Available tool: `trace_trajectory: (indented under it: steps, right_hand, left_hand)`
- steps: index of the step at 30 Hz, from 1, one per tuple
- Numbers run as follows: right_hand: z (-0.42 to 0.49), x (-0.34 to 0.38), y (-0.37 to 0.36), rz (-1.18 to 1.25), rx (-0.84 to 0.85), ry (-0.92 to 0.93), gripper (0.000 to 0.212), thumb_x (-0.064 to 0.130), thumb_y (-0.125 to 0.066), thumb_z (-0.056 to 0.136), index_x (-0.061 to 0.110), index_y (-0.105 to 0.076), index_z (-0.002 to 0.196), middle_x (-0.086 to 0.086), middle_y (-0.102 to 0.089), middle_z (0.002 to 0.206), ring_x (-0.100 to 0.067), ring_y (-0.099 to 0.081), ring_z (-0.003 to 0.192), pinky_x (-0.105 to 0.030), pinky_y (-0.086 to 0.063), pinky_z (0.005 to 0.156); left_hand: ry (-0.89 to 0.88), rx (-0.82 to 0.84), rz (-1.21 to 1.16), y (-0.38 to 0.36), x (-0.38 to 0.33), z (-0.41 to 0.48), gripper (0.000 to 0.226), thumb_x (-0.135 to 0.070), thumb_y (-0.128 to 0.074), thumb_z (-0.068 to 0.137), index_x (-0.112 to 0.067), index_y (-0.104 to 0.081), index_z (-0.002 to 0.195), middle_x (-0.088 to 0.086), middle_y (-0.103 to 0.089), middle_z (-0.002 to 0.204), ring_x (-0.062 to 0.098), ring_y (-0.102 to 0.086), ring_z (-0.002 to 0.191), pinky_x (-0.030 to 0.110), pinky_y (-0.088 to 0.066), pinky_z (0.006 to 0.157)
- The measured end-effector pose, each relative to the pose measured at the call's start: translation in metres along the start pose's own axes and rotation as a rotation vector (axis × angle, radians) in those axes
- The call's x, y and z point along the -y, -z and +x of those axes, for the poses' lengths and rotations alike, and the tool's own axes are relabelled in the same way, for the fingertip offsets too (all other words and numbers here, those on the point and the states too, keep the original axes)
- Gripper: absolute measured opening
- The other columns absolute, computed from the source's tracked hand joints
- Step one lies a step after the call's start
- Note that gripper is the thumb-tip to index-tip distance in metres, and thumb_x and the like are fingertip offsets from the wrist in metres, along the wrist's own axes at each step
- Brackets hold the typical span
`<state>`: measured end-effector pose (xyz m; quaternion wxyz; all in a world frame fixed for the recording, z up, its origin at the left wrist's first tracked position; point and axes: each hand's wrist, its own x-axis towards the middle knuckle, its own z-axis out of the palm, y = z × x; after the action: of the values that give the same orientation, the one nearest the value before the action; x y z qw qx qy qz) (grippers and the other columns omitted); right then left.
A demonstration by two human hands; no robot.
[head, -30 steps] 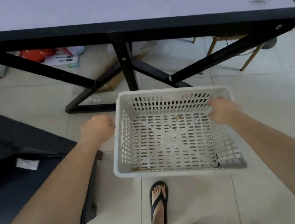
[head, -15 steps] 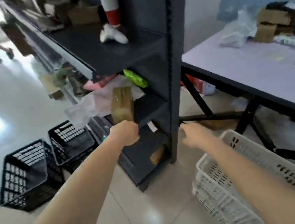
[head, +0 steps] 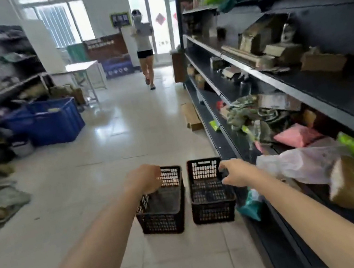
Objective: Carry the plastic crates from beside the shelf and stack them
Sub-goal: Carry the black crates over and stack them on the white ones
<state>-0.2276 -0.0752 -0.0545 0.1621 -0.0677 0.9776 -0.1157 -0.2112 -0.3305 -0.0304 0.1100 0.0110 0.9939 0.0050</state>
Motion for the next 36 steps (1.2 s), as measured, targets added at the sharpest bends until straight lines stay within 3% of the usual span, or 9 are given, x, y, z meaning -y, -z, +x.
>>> trace_trajectory:
  steps: [8,12,18,27,36]
  right_hand:
    - [0.157,0.187,-0.024,-0.016,0.134,0.035,0.044,0.024,-0.057,0.086,0.019,-0.049,0.128,-0.007,-0.056,0.128,-0.027,-0.056,0.112,-0.036,-0.049,0.089]
    - [0.247,0.239,-0.044,-0.006,0.126,0.016,0.04,0.025,-0.055,0.084,0.021,-0.053,0.123,-0.007,-0.058,0.124,-0.026,-0.057,0.109,-0.037,-0.051,0.09]
    - [0.369,0.292,-0.051,0.001,0.116,-0.039,0.042,0.023,-0.054,0.087,0.019,-0.052,0.129,-0.011,-0.055,0.131,-0.029,-0.053,0.118,-0.035,-0.046,0.09]
    - [0.514,0.348,-0.049,0.117,0.06,-0.239,0.036,0.026,-0.054,0.088,0.018,-0.055,0.124,-0.01,-0.058,0.128,-0.03,-0.055,0.115,-0.036,-0.047,0.09]
    - [0.573,0.371,-0.098,0.389,0.004,-0.713,0.031,0.027,-0.061,0.079,0.024,-0.061,0.11,-0.008,-0.062,0.118,-0.03,-0.059,0.108,-0.038,-0.05,0.092]
  left_hand:
    - [0.098,0.08,-0.029,0.001,0.212,0.09,0.04,-0.03,-0.052,0.091,-0.026,-0.053,0.13,0.003,-0.056,0.133,0.027,-0.053,0.123,0.04,-0.045,0.102]
    - [0.084,0.13,-0.038,-0.008,0.285,0.165,0.039,-0.031,-0.053,0.09,-0.026,-0.053,0.129,0.003,-0.058,0.13,0.026,-0.055,0.119,0.039,-0.047,0.1]
    - [0.018,0.191,-0.007,-0.004,0.363,0.291,0.04,-0.026,-0.052,0.093,-0.023,-0.05,0.133,0.005,-0.054,0.133,0.029,-0.055,0.12,0.042,-0.047,0.099]
    - [-0.23,0.292,0.035,-0.006,0.43,0.471,0.041,-0.019,-0.051,0.094,-0.019,-0.048,0.136,0.009,-0.05,0.134,0.031,-0.053,0.12,0.04,-0.047,0.097]
    - [-0.778,0.291,0.356,-0.024,0.435,0.641,0.042,-0.019,-0.051,0.091,-0.016,-0.05,0.133,0.011,-0.056,0.131,0.033,-0.054,0.122,0.041,-0.048,0.095]
